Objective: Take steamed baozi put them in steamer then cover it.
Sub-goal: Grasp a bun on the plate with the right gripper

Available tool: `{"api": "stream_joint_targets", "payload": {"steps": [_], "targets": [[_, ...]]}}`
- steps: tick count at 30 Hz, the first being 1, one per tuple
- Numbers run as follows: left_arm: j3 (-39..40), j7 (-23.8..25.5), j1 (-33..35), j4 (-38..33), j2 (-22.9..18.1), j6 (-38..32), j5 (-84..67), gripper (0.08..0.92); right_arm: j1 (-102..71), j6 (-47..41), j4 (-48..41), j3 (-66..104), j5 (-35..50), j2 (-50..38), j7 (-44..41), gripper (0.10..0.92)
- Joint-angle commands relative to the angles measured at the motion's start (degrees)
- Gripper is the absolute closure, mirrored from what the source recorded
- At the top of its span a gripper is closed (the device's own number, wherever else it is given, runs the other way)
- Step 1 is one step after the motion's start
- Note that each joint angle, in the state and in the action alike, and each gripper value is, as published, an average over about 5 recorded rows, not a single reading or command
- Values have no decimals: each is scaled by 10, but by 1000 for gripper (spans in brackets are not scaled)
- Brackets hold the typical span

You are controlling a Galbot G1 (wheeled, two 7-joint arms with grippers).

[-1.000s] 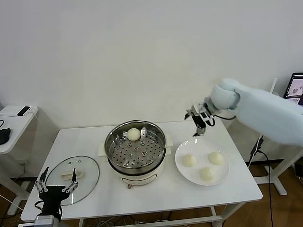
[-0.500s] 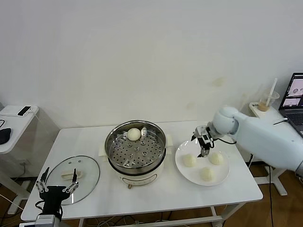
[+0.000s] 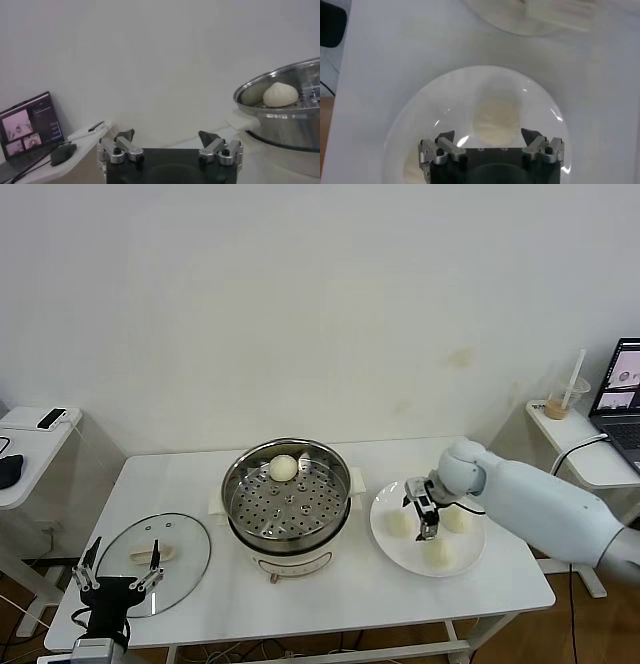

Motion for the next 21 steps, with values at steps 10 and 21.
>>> {"api": "stream_joint_targets", "payload": {"steps": [10,21], "targets": [[-5,1,-2,2,1,0,0,177,-28,1,-76,30,-34,50,14,203],[-5,1,-2,2,0,-1,0,177,-33,-1,-87,31,-37,62,12,267]]}}
